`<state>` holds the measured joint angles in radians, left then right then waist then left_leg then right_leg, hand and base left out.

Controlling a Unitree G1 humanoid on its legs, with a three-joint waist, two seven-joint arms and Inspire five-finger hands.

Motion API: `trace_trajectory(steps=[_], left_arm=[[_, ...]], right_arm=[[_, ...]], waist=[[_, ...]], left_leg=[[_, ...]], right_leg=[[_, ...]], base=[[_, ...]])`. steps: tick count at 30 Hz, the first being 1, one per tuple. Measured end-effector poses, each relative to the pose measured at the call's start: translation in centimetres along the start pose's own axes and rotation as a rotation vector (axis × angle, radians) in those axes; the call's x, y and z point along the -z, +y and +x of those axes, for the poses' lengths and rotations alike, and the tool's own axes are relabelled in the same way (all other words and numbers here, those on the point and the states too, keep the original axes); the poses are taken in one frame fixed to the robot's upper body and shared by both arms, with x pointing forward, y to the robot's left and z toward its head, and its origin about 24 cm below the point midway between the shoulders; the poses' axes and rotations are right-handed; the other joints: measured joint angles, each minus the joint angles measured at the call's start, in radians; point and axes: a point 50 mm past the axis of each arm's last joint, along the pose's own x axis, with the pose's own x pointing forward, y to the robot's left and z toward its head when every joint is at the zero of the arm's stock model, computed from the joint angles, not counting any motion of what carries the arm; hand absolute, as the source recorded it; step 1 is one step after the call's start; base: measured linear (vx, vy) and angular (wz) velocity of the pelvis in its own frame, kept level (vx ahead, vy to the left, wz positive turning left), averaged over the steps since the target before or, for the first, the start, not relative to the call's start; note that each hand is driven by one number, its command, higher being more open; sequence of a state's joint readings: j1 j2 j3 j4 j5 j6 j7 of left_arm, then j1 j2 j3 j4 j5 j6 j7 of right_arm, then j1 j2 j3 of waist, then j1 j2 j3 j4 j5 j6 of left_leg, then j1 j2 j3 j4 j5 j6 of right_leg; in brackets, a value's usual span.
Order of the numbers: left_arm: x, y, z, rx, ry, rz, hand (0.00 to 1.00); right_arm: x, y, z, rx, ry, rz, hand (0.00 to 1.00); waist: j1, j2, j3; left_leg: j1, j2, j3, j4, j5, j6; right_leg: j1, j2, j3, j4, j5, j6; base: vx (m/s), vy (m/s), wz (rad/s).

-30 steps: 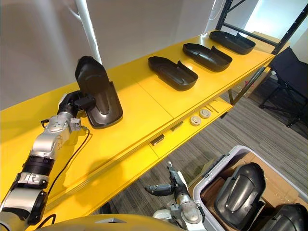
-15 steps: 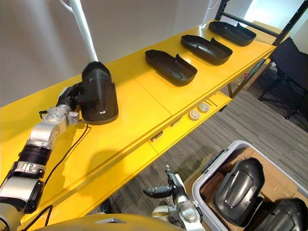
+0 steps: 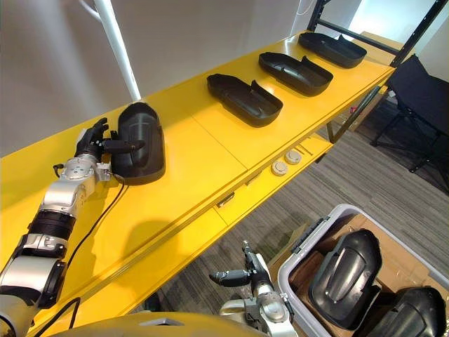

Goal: Walk over and take three plastic housings, then place them on the shelf

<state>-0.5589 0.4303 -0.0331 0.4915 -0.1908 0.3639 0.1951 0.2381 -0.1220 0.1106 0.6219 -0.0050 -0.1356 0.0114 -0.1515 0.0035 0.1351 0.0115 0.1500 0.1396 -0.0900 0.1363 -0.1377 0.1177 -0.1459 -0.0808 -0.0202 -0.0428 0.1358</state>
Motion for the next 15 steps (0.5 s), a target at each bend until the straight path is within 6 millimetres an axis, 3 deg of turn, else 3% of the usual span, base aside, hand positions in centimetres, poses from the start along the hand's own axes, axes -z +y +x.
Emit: trace_trajectory(steps=[5, 15], left_arm=[[0.03, 0.35, 0.13, -0.043, -0.028, 0.031, 1.00], [-0.03, 0.19, -0.13, -0.043, -0.074, -0.095, 1.00]], right_arm=[[0.09, -0.10, 0.06, 0.017, 0.006, 0.023, 1.00], [0.58, -0.63, 0.30, 0.070, 0.036, 0.082, 1.00]], waist=[[-0.006, 0.000, 0.000], [0.008, 0.004, 0.002]], left_leg=[[0.000, 0.000, 0.001, 0.000, -0.002, -0.001], [0.004, 0.000, 0.002, 0.000, -0.002, -0.001]], right_leg=[[0.005, 0.000, 0.000, 0.000, -0.002, -0.003], [0.008, 0.000, 0.000, 0.001, -0.002, -0.003]], base=[[0.00, 0.000, 0.00], [0.00, 0.000, 0.00]])
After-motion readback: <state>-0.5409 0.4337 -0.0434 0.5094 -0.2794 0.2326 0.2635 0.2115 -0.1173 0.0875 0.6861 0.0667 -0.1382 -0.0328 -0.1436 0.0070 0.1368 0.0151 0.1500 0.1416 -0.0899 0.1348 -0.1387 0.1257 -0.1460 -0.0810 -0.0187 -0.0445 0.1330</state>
